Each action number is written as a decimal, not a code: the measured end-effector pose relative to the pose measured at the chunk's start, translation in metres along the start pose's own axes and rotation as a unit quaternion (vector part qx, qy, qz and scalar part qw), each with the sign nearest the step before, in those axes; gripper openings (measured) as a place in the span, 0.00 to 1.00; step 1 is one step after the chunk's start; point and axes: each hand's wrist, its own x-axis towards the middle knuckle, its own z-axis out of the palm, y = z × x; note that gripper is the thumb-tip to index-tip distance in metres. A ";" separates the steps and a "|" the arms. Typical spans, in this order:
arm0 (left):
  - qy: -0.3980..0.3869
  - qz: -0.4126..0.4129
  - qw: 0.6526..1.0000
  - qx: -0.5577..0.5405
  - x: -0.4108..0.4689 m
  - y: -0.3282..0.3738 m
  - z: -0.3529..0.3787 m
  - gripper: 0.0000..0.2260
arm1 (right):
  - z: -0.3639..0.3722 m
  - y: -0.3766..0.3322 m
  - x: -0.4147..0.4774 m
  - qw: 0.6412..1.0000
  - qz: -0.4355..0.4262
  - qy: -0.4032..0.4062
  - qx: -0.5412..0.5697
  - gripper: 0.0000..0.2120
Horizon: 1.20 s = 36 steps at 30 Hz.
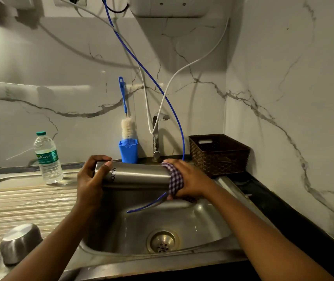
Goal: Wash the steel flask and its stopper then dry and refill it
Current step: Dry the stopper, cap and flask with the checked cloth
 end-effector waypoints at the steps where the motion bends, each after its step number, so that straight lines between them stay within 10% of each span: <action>1: 0.001 -0.011 1.000 -0.009 0.001 0.000 0.000 0.09 | -0.004 0.007 -0.002 1.000 0.008 0.013 0.026 0.46; 15: 0.011 -0.392 0.912 -0.122 0.019 -0.005 0.000 0.17 | 0.004 0.011 0.001 0.908 -0.178 0.239 -0.296 0.32; 22: 0.019 -0.115 0.993 0.008 0.004 -0.008 0.011 0.05 | 0.013 0.001 0.000 0.998 0.060 -0.005 0.023 0.46; 36: -0.028 0.036 0.998 0.034 -0.006 -0.003 0.012 0.22 | 0.026 -0.041 0.010 0.993 -0.035 0.040 -0.107 0.48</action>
